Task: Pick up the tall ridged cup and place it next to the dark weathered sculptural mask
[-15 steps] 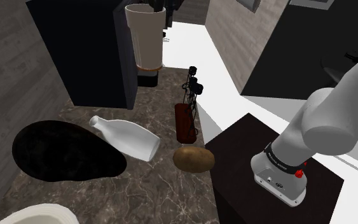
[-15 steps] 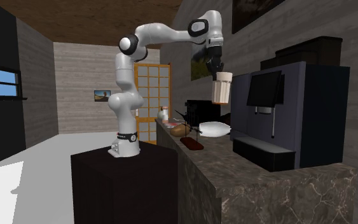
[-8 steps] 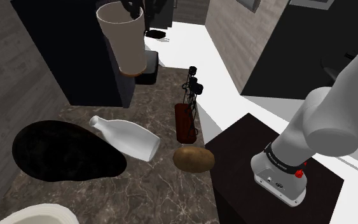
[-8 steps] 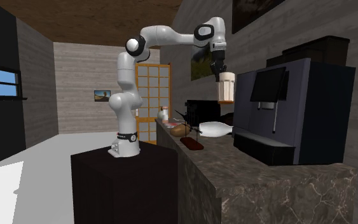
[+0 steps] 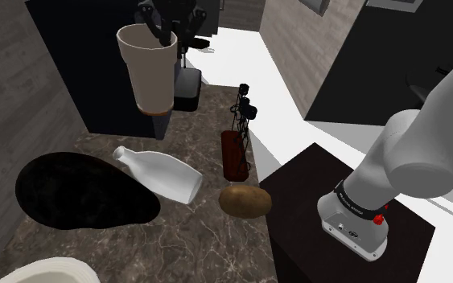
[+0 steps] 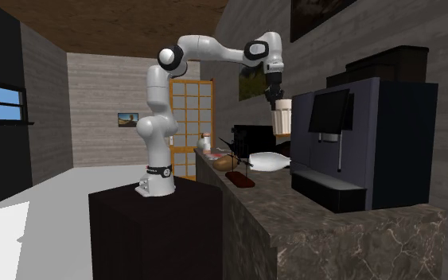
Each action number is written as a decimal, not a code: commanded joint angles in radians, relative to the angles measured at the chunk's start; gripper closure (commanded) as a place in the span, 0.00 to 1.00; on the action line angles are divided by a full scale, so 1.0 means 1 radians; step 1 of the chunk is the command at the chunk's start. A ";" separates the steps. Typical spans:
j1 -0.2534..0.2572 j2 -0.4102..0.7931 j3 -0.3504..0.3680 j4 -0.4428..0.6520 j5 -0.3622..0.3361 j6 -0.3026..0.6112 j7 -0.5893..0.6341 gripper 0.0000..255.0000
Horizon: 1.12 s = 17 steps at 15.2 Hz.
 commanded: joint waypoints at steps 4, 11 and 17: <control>-0.001 -0.006 -0.001 -0.071 0.002 0.067 -0.005 1.00; -0.001 -0.005 -0.001 -0.164 0.003 0.161 -0.008 1.00; 0.000 0.005 0.000 -0.234 0.001 0.240 -0.009 1.00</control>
